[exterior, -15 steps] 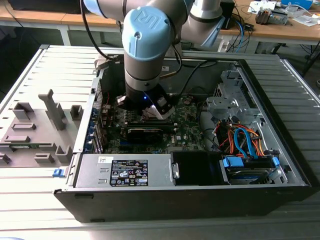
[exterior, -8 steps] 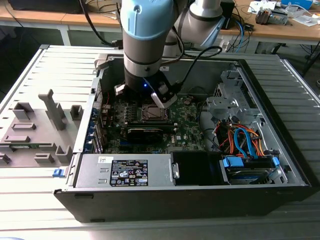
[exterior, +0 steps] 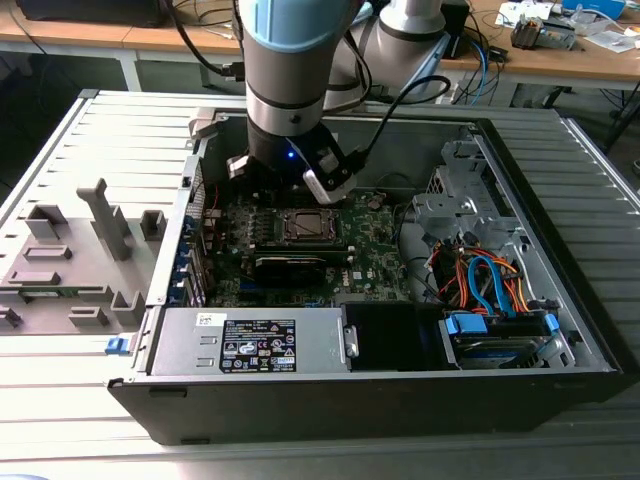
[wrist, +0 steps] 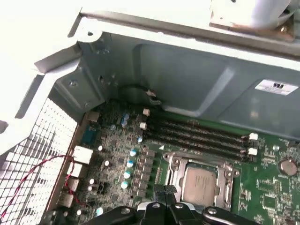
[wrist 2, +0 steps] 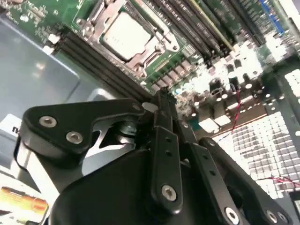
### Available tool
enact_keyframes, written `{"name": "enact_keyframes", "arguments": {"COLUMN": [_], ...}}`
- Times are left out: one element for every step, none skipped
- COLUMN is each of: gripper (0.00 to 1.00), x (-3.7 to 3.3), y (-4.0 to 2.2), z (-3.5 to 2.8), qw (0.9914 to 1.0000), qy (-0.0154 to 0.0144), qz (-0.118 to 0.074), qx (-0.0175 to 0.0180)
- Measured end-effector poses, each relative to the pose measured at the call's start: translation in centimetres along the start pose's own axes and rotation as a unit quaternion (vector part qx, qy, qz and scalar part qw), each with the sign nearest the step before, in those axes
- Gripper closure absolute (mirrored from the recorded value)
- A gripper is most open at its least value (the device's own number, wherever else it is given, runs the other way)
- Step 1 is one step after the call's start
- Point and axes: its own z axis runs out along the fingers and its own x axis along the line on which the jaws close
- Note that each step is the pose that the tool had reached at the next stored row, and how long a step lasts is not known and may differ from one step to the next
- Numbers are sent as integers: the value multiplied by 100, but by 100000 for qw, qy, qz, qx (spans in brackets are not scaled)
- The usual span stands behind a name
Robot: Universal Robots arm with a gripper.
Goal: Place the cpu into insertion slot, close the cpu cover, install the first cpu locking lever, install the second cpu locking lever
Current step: 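Install the second cpu locking lever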
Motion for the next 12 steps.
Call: {"name": "enact_keyframes", "arguments": {"gripper": [89,89,89,89,89,89,89,89,89,89,89,89], "x": [-1,-1,-1,-11,-38,-114,-190,-231,-272,-305,-306,-305], "y": [0,0,0,-3,-9,-28,-47,-58,-68,-80,-85,-94], "z": [1,1,1,0,-1,-4,-4,-2,0,13,30,61], "qw": [99997,99977,99977,99976,99975,99971,99970,99969,99969,99966,99962,99944], "qy": [176,464,454,457,486,598,725,816,924,1035,951,609], "qz": [79,190,223,254,285,327,366,388,413,462,872,2179], "qx": [808,2084,2093,2108,2155,2310,2322,2305,2282,2365,2452,2452]}}
